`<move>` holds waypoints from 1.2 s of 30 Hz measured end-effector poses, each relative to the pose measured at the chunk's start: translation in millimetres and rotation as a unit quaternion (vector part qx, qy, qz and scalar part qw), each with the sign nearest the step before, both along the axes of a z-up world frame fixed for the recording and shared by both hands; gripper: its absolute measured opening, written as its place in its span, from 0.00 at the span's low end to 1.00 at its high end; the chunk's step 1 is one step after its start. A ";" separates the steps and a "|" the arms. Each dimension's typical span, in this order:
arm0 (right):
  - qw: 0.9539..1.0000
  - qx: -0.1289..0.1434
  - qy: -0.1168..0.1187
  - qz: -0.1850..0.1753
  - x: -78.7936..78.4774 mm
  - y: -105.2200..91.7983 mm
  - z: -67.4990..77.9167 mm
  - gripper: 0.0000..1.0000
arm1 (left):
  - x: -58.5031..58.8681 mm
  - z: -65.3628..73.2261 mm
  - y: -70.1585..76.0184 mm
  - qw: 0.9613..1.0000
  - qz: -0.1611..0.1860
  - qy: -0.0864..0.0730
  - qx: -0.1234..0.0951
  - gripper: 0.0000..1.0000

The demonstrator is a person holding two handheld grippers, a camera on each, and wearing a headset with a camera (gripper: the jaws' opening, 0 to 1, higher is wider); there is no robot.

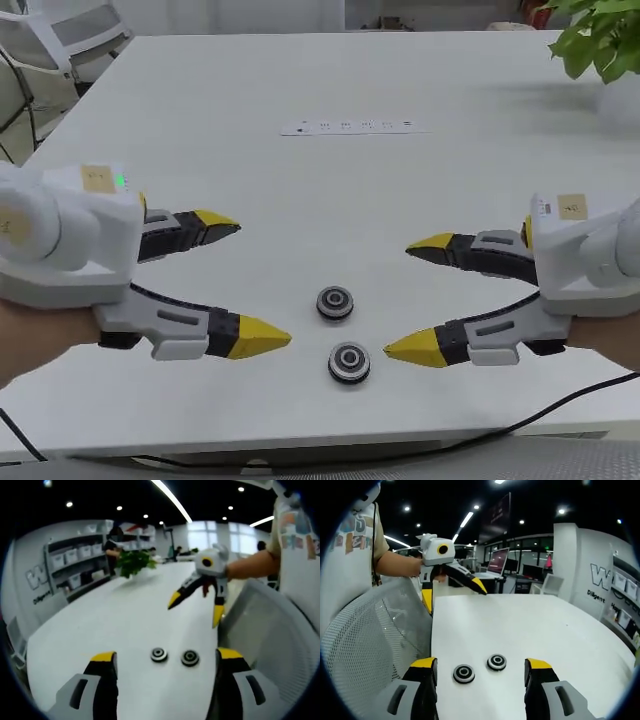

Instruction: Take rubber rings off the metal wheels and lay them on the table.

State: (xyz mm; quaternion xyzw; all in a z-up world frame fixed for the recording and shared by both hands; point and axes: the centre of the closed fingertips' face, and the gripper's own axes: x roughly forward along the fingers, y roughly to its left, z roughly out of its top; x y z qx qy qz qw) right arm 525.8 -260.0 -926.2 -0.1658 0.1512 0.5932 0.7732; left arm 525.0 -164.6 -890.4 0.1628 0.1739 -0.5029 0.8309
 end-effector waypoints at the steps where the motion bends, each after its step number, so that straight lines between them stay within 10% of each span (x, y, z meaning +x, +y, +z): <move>1: 1.000 -0.002 0.001 0.001 0.3 0.1 -1.5 0.68 | 0.5 -0.3 -1.1 1.000 -0.002 -0.001 -0.001 0.80; 36: 0.997 -0.043 0.035 0.044 -0.6 11.4 -52.8 0.50 | 3.9 -56.5 -34.4 0.995 -0.069 0.060 0.039 0.61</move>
